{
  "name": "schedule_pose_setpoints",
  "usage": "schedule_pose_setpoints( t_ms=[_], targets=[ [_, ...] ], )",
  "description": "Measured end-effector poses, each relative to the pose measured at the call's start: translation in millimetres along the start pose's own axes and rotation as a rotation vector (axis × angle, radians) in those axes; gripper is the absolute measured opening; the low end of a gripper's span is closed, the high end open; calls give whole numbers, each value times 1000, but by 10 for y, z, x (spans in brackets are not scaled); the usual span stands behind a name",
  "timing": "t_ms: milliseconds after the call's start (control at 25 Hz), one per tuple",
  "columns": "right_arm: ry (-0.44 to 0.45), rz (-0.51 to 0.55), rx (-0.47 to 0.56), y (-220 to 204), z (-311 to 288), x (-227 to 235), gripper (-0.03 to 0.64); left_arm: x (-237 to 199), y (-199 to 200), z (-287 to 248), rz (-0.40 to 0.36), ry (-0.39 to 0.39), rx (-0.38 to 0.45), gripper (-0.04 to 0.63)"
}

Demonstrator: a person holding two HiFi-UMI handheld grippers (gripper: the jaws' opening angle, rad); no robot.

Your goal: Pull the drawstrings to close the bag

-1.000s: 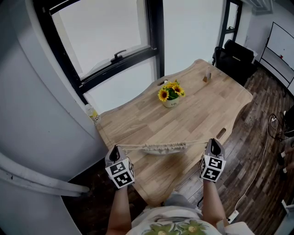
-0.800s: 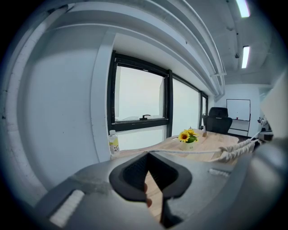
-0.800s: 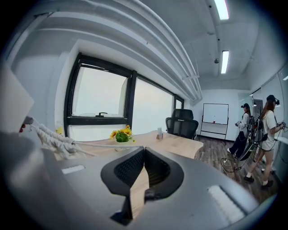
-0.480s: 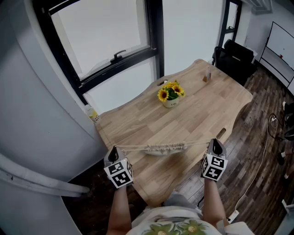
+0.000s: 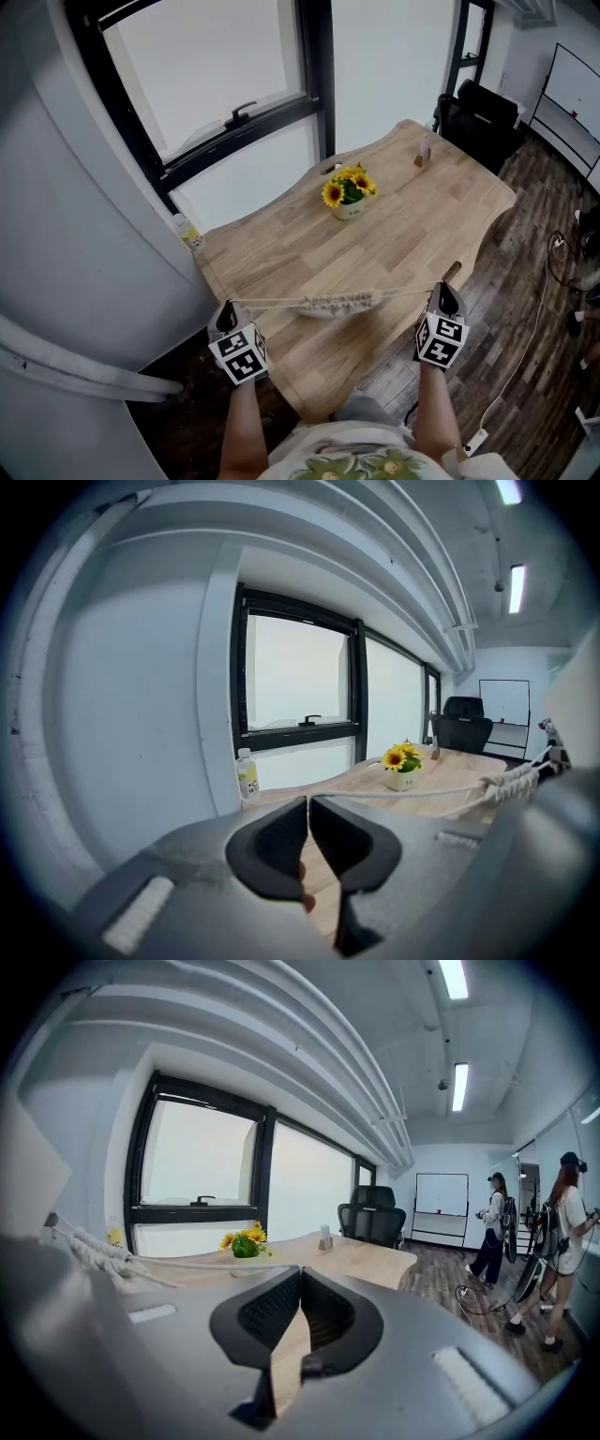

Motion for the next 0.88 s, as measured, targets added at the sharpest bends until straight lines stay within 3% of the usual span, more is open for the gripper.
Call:
schedule_pose_setpoints(
  t_ms=[320,560,880],
  targets=[
    [-16,-17,13,41,-4,118,9,-110,55,16,9,26,17,21],
    [22,-19,6,-11,1,93,11,-135,36,17,2,23,22,20],
    [4,-192,-32,-127,-62,160,9,-131,-30,-40,-2,31,-16,21]
  ],
)
Point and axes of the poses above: the fingertips, and each gripper's own axes: z backward along the fingers, x to its right, y out of its top, the point moved 8 cm from there along z, backward along the fingers, and after that the axes turned 2 degrees about -y, right-handed, at the moved point
